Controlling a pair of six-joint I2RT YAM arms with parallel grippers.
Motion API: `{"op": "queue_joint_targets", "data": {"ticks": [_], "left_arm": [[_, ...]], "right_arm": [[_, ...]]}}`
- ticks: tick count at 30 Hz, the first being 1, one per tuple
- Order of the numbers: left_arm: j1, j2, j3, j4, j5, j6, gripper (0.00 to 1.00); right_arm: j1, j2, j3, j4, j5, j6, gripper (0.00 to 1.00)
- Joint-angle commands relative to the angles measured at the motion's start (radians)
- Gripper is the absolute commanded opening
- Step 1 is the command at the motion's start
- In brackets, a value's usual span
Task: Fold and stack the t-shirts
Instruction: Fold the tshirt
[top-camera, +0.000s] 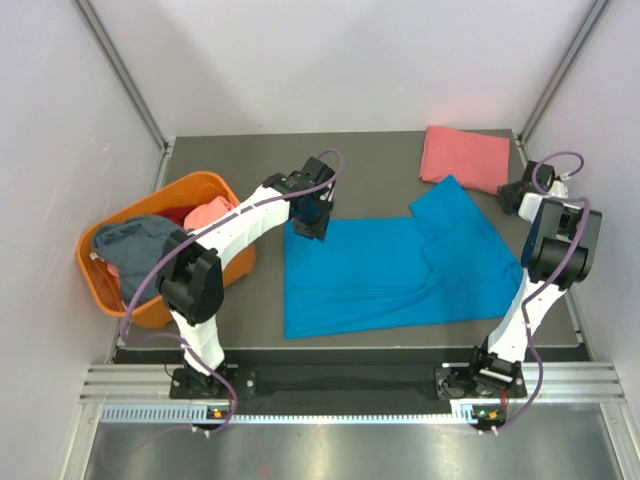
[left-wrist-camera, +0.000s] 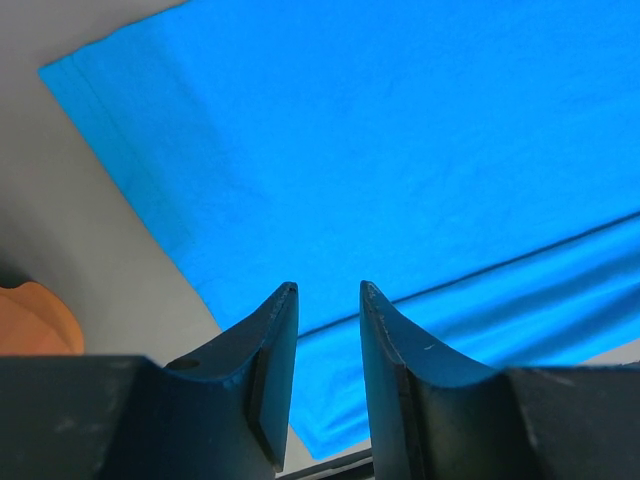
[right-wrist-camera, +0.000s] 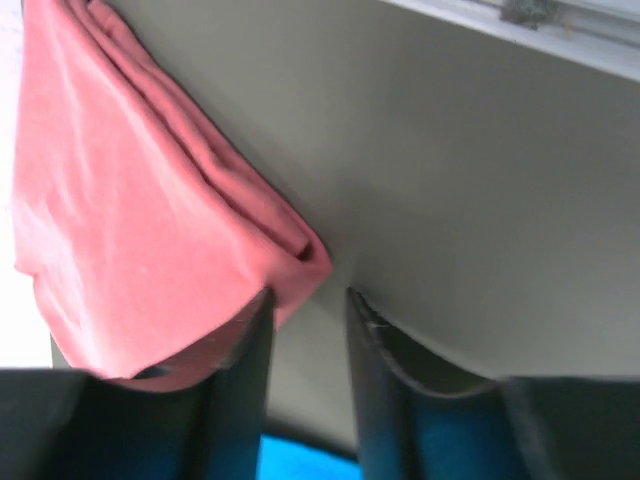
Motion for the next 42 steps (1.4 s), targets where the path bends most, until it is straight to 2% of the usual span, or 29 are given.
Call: {"op": "queue_joint_targets", "data": {"ticks": [1, 2, 3, 5, 6, 7, 14, 24, 31, 32, 35, 42], "left_arm": [[-0.002, -0.006, 0.023, 0.014, 0.0, 0.02, 0.36], [-0.002, -0.007, 0.023, 0.014, -0.003, 0.02, 0.36], [-0.002, -0.009, 0.025, 0.012, -0.008, 0.021, 0.36], [-0.002, -0.006, 0.025, 0.009, -0.013, 0.023, 0.36], [-0.002, -0.006, 0.026, 0.008, -0.017, 0.026, 0.36], [-0.002, -0.004, 0.03, 0.003, -0.023, 0.027, 0.35], [-0.002, -0.006, 0.034, -0.003, -0.026, 0.03, 0.35], [-0.003, 0.002, 0.046, -0.017, -0.02, 0.026, 0.35], [-0.002, -0.039, 0.025, -0.032, -0.026, 0.024, 0.37], [-0.003, -0.044, 0.016, -0.026, -0.025, 0.023, 0.37], [-0.003, -0.058, 0.003, -0.023, -0.029, 0.02, 0.38], [-0.003, -0.098, -0.004, -0.035, -0.008, 0.006, 0.38]], "right_arm": [[-0.001, 0.033, 0.052, 0.065, 0.054, 0.0, 0.33], [-0.001, 0.036, 0.058, 0.075, 0.055, 0.0, 0.3], [-0.001, 0.047, 0.077, 0.067, 0.055, -0.006, 0.2], [-0.001, 0.052, 0.097, 0.053, 0.071, -0.014, 0.1], [-0.003, 0.049, 0.103, 0.055, 0.09, -0.028, 0.0], [-0.003, 0.046, 0.106, 0.053, 0.107, -0.031, 0.0], [-0.027, 0.09, 0.195, 0.038, 0.149, -0.092, 0.0], [-0.046, 0.101, 0.155, 0.07, 0.175, -0.101, 0.0], [-0.056, 0.125, 0.216, 0.047, 0.16, -0.17, 0.0], [-0.059, 0.124, 0.225, 0.037, 0.16, -0.184, 0.09], [-0.058, 0.104, 0.239, -0.005, 0.134, -0.207, 0.28], [-0.049, -0.051, 0.174, -0.033, 0.147, -0.296, 0.33]]}}
